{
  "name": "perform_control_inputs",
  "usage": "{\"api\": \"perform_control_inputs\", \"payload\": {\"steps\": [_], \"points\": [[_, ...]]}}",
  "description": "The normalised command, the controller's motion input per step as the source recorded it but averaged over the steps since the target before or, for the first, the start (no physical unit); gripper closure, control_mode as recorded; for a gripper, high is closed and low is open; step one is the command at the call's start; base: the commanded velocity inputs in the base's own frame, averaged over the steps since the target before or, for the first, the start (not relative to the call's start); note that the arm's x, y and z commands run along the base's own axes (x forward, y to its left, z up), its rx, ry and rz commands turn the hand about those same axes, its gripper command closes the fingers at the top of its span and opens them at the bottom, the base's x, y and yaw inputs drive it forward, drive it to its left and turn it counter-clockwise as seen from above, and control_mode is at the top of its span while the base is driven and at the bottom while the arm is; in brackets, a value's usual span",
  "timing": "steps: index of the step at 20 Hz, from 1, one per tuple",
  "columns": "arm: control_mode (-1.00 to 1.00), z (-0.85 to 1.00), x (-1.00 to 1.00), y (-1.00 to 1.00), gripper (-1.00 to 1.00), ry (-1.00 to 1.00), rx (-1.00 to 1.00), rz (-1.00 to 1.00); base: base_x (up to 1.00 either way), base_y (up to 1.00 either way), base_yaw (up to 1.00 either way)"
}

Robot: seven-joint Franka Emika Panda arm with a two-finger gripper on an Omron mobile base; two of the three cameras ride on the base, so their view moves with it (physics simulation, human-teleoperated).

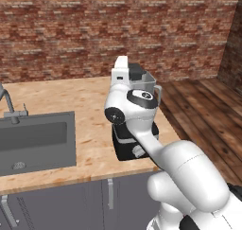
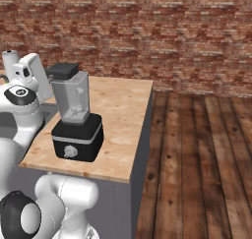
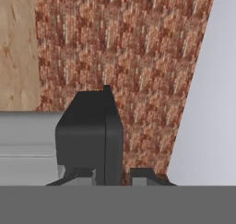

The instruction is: Close the lid blender by securely placing the lid on top.

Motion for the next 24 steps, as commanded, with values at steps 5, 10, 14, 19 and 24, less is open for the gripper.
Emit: {"api": "perform_control_inputs", "payload": {"steps": [5, 10, 14, 19, 24], "points": [[-1.0, 0.0, 0.15, -0.2, 1.0, 0.0, 0.0, 0.02, 0.0, 0.0, 0.0], [-1.0, 0.04, 0.0, -0.27, 1.0, 0.0, 0.0, 0.0, 0.0, 0.0, 0.0], [-1.0, 0.11, 0.0, -0.26, 1.0, 0.0, 0.0, 0.0, 0.0, 0.0, 0.0], [-1.0, 0.19, 0.0, -0.27, 1.0, -0.02, 0.0, 0.0, 0.0, 0.0, 0.0], [-1.0, 0.38, -0.05, -0.09, 1.0, -0.08, 0.0, 0.0, 0.0, 0.0, 0.0]]}}
